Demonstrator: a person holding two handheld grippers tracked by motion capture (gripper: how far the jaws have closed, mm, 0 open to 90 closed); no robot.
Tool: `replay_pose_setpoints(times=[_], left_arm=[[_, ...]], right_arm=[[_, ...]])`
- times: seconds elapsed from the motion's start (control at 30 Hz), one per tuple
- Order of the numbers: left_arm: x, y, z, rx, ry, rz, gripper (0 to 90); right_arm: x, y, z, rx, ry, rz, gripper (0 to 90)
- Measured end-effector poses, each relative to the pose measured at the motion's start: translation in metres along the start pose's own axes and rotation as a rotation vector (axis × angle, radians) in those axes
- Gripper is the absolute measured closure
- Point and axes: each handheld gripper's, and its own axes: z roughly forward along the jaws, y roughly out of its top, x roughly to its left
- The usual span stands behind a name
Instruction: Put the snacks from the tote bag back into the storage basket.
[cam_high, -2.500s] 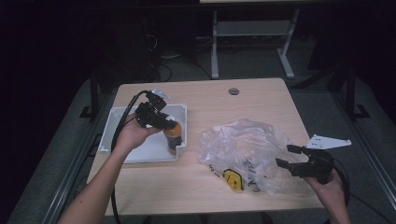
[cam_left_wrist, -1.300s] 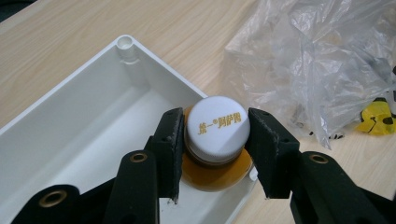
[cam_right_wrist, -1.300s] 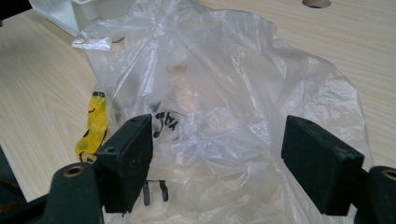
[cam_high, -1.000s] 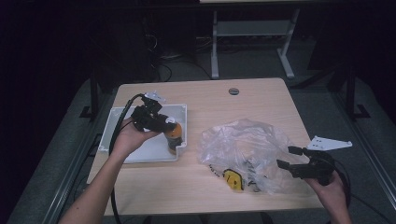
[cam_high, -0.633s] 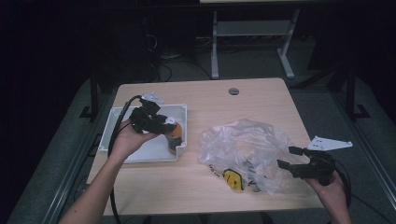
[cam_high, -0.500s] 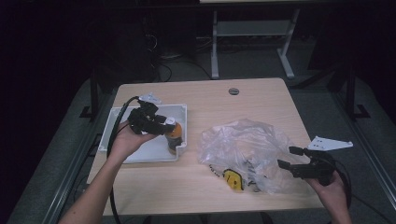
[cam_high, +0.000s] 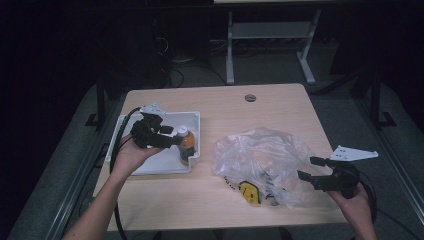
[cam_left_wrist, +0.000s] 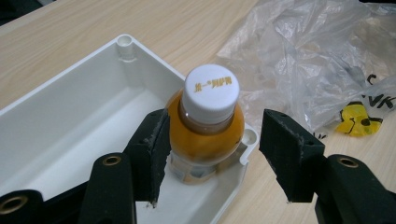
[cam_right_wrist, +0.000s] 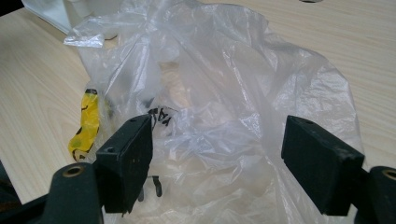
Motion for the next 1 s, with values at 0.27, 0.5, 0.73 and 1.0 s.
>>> replay_pose_setpoints(times=[0.27, 0.5, 0.73, 1.0], left_arm=[[0.004, -0.012, -0.004, -0.012, 0.000, -0.016, 40.7], [0.007, -0.024, -0.007, -0.032, 0.000, -0.044, 40.2], [0.010, -0.036, -0.009, -0.037, 0.011, -0.053, 39.4], [0.011, -0.048, -0.007, -0.047, 0.004, -0.072, 38.9]], right_arm=[[-0.001, -0.001, 0.000, 0.002, -0.002, 0.003, 24.4], [-0.001, 0.000, -0.001, 0.002, -0.006, 0.007, 24.3], [-0.002, 0.000, -0.002, -0.002, -0.009, 0.005, 24.4], [-0.001, 0.000, 0.000, 0.007, -0.006, 0.001, 24.4]])
